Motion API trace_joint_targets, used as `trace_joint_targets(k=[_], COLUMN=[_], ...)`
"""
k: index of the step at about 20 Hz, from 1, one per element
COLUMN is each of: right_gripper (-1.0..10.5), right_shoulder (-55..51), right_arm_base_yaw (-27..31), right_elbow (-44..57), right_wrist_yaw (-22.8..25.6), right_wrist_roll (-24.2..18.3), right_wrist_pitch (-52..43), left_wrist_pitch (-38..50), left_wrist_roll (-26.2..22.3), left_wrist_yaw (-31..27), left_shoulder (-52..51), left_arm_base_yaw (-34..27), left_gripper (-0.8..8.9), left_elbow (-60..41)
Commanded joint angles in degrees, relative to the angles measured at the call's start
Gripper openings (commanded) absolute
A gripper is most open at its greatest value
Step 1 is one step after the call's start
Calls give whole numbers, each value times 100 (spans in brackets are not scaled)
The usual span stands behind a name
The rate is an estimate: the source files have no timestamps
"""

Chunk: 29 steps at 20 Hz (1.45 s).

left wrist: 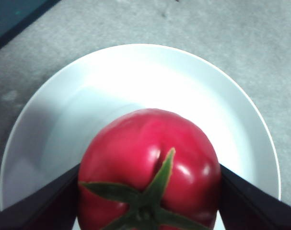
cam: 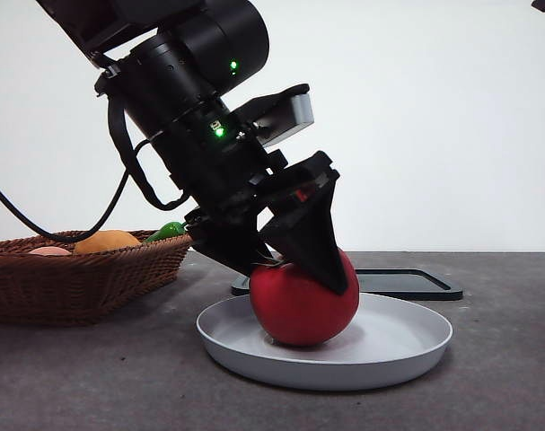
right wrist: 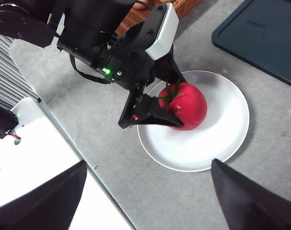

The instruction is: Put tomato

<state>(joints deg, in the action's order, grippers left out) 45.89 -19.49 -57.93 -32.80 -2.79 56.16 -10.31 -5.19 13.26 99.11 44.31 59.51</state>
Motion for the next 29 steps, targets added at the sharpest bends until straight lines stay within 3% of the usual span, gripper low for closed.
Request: trace_joint_targets(k=[1, 6, 19, 23, 29], right_gripper=[414, 414, 414, 414, 414], right_shoulder=[46, 46, 46, 46, 46], right_arm_base_yaw=[-26, -26, -26, -26, -26], right_elbow=[-111, -111, -111, -111, -111], right_wrist_yaw=[-13, -11, 4, 17, 131], right_wrist_roll=[-22, -22, -24, -24, -26], right_wrist_pitch=[0, 9, 9, 9, 9], left_wrist_pitch=[42, -205, -1884, -1849, -1950], left_wrist_roll=[-9, 11, 20, 57, 334], left_wrist_yaw=[-9, -9, -11, -9, 164], left_shoulder=[131, 107, -122, -763, -2133], left_arm_base_yaw=[70, 68, -116, -448, -1423], left_gripper=[473, 569, 567, 566, 567], left_elbow=[109, 146, 1547, 1600, 1598])
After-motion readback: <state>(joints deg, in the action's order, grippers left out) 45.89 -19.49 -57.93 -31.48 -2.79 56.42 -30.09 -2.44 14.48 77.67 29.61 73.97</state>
